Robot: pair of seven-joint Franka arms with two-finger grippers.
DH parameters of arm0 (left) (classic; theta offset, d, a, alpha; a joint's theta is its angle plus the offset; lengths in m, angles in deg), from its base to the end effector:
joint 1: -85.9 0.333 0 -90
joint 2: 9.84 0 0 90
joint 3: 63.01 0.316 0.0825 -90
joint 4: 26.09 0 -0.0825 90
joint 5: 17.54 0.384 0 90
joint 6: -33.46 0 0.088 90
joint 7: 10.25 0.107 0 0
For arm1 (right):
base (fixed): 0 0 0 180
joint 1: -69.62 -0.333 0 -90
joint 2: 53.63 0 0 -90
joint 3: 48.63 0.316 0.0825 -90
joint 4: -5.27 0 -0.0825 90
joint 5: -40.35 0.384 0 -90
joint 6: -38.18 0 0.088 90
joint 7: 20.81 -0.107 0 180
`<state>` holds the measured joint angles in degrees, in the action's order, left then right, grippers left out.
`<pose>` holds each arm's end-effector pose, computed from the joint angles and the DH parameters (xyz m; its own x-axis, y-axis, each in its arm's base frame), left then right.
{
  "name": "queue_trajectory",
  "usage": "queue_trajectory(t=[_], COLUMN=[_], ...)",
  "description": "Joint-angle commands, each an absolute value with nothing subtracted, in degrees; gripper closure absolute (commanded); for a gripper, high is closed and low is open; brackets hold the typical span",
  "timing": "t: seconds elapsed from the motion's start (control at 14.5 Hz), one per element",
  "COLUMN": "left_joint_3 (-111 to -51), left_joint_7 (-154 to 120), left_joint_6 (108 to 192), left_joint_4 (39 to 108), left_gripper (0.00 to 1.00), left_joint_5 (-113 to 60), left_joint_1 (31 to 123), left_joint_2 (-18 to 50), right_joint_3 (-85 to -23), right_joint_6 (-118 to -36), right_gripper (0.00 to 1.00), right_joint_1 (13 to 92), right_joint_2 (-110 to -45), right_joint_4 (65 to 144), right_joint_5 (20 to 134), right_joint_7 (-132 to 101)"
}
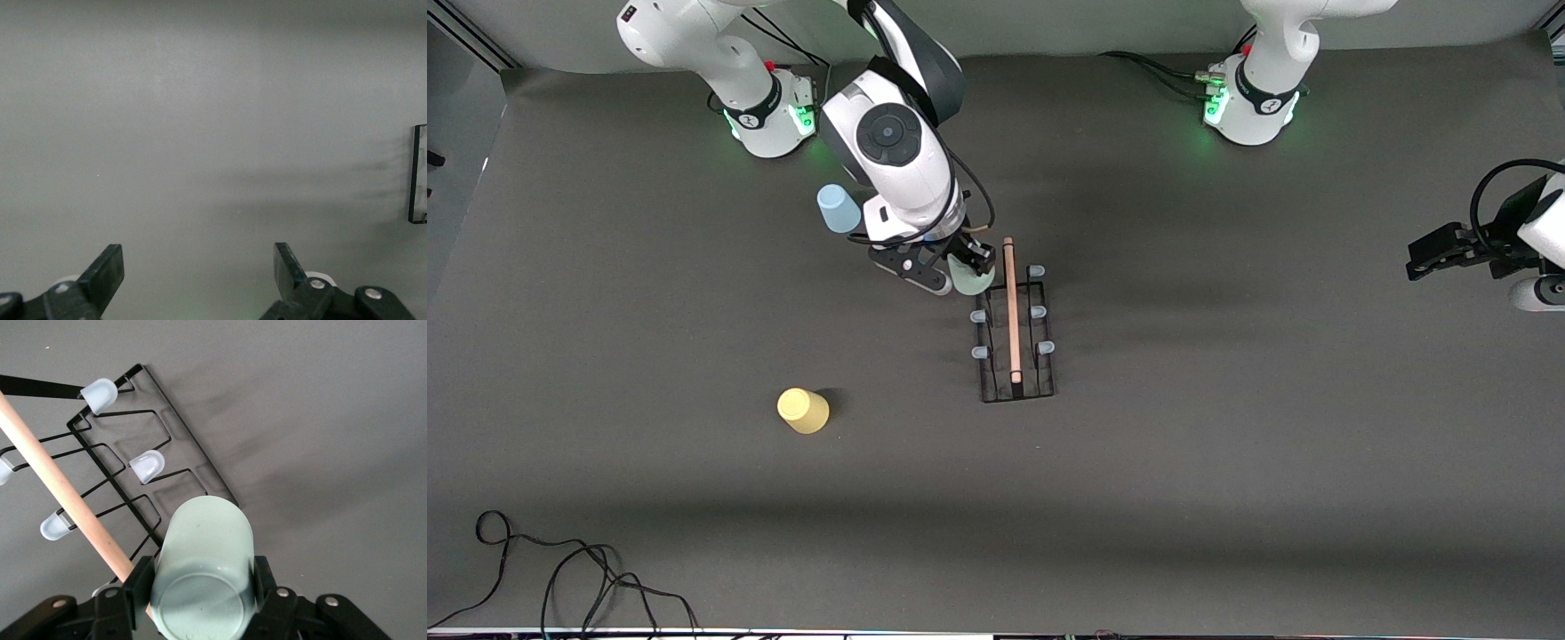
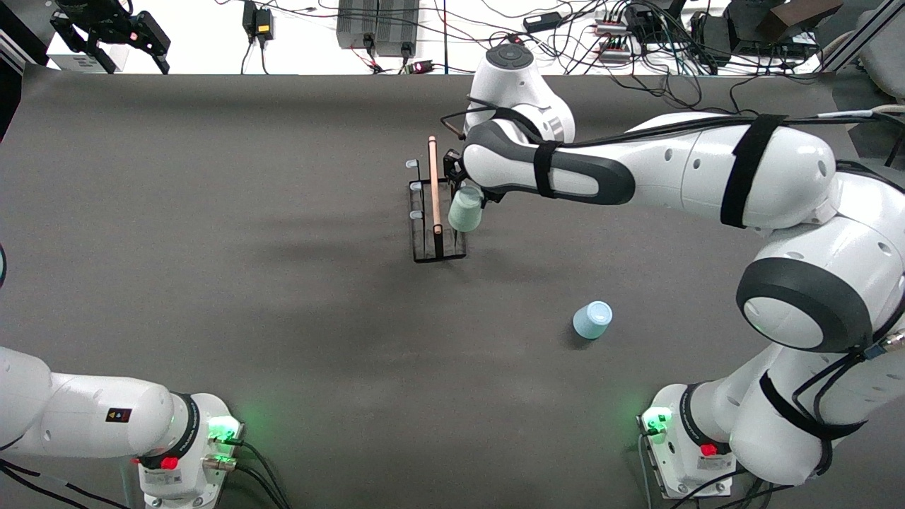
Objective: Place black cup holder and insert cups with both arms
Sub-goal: 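Carry the green cup with the right gripper onto a rack peg, then open the right gripper and move it toward the yellow cup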
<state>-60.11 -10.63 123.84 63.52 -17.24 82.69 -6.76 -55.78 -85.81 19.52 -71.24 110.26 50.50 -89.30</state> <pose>0.5704 -0.0033 0.5981 0.9992 0.0012 -0.0402 0.0009 -1.0000 -0.0082 0.4551 0.4400 0.3687 0.8570 -0.5063 -0.0954 -0.5128 -0.8563 -0.0621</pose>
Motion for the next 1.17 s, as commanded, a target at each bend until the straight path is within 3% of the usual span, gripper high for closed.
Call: queue_trajectory(t=[0.0, 0.07, 0.21, 0.55, 0.83, 1.1], left_joint_3=[-59.76, -59.76, -59.67, -59.67, -59.67, -59.67], left_joint_7=[-9.64, -9.64, -9.64, -9.55, -9.55, -9.55], left_joint_6=[124.34, 124.34, 124.52, 124.43, 124.52, 124.43], left_joint_4=[64.61, 64.61, 64.61, 64.61, 64.61, 64.61], left_gripper=[0.00, 0.00, 0.00, 0.00, 0.00, 0.00], left_joint_5=[-17.97, -17.89, -17.97, -17.98, -17.98, -17.98], left_joint_1=[82.65, 82.65, 82.74, 83.00, 83.00, 83.09], left_joint_2=[-7.82, -7.73, -7.82, -7.82, -7.73, -7.73], right_joint_3=[-56.46, -56.46, -56.46, -57.86, -66.19, -75.77], right_joint_6=[-86.72, -86.72, -86.72, -85.40, -77.24, -76.61], right_gripper=[0.21, 0.08, 0.00, 0.01, 0.01, 0.00], right_joint_1=[18.65, 18.65, 18.74, 19.96, 20.05, 20.14], right_joint_2=[-73.49, -73.58, -73.58, -72.18, -71.82, -72.79], right_joint_4=[108.19, 107.84, 107.57, 106.34, 102.31, 102.30], right_joint_5=[51.24, 51.24, 51.24, 50.81, 50.54, 50.45], right_joint_7=[-90.95, -91.29, -91.74, -89.99, -75.87, -59.70])
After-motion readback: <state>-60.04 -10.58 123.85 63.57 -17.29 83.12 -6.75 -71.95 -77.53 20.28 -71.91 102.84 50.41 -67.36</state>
